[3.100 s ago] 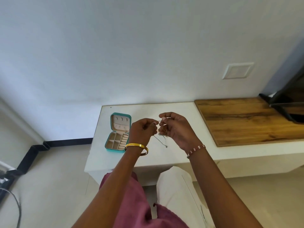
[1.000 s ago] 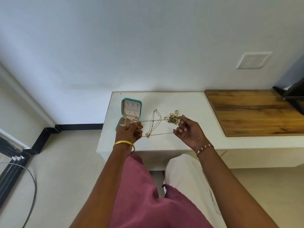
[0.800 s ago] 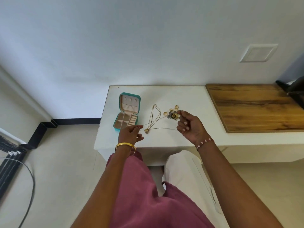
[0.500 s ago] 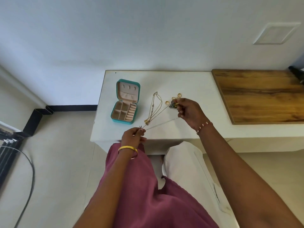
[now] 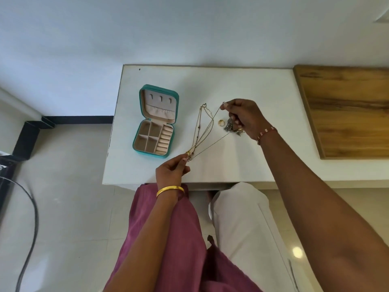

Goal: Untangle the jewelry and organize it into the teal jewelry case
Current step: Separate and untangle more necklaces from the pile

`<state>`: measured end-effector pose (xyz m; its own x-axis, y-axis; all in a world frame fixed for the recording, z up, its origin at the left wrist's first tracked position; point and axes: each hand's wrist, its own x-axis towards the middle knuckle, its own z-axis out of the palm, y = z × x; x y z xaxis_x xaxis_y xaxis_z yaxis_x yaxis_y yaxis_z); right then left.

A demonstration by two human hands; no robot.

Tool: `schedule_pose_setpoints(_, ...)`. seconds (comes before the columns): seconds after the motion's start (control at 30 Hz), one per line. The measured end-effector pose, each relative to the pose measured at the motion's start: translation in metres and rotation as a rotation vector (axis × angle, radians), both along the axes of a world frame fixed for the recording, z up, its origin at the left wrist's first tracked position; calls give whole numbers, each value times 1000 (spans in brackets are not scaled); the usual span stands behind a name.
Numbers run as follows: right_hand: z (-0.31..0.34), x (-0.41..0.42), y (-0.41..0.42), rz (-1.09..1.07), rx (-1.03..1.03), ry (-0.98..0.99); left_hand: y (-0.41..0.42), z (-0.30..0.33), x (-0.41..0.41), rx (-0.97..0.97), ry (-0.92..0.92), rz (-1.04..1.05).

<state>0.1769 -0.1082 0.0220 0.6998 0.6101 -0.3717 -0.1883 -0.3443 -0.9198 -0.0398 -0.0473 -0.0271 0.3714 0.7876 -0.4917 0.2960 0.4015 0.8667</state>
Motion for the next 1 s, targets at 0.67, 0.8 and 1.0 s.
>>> schedule_pose_setpoints(0.67, -64, 36, 72, 143, -344, -477, 6, -24, 25, 358, 329, -132)
schedule_pose_setpoints(0.8, -56, 30, 69, 136, -347, -581, 7, -21, 23, 310, 312, -125)
schedule_pose_setpoints(1.0, -45, 7, 53, -13, -264, -714, 6, -6, 12, 232, 283, -78)
